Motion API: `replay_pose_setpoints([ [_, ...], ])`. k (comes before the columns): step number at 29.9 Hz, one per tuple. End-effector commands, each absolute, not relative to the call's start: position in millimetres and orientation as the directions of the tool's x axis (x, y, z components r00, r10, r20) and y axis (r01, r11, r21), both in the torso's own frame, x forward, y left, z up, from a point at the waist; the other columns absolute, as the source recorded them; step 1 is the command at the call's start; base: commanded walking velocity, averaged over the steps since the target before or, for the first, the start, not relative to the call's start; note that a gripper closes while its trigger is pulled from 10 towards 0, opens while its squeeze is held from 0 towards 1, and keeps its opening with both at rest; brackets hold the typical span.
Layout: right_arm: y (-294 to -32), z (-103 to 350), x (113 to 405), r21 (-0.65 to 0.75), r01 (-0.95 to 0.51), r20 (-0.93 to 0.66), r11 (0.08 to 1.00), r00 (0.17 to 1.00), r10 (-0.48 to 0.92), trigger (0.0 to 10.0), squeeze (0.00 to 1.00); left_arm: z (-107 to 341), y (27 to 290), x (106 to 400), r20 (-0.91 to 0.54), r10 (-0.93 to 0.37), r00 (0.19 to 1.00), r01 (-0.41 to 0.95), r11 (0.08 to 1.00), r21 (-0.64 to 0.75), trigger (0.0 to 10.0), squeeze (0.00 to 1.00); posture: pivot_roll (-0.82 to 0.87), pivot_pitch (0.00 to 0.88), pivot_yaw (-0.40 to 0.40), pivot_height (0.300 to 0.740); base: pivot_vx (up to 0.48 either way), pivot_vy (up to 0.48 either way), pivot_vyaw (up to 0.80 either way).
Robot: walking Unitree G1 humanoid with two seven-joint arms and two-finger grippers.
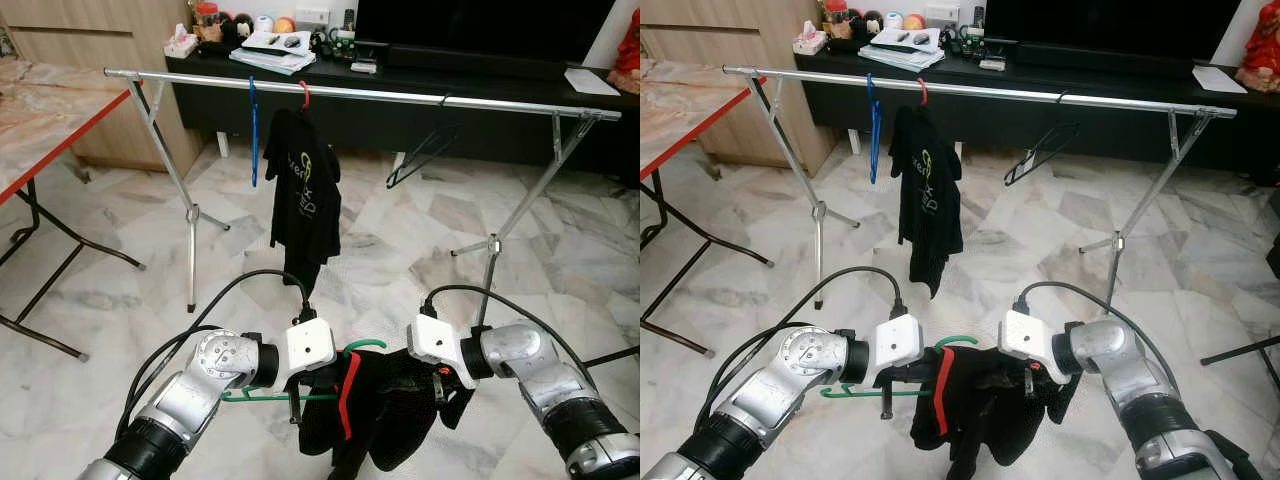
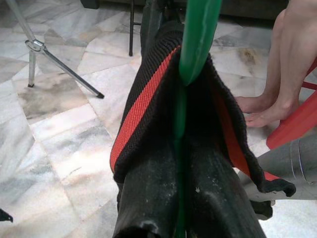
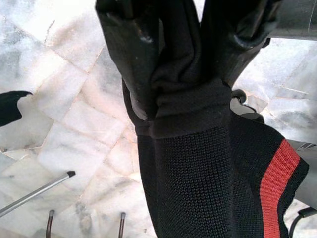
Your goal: Hang hanger
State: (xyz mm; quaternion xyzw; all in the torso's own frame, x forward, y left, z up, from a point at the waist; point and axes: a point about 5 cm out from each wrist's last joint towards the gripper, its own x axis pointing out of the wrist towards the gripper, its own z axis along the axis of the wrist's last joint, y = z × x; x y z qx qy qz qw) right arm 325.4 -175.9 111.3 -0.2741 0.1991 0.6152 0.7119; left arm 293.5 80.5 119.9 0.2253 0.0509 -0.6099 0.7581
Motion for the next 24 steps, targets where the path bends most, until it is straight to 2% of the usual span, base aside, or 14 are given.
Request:
replay_pose_setpoints([
  [1, -174.3, 115.6, 326.7, -0.146, -0.985, -0.599, 0.091, 0.161, 0.784, 0.0, 0.0, 131.4, 74.2, 293.8, -0.325, -0.915, 0.238, 0.934, 0.124, 0.335, 10.0, 0.0, -0.09, 0.117, -0.045, 0.74, 0.0, 0.0, 0.0],
  [24, -172.0, 113.5, 325.1, -0.125, -0.988, -0.587, 0.093, 0.149, 0.796, 0.0, 0.0, 133.4, 74.2, 298.3, -0.341, -0.909, 0.239, 0.934, 0.121, 0.335, 10.0, 0.0, -0.08, 0.134, -0.051, 0.74, 0.0, 0.0, 0.0],
])
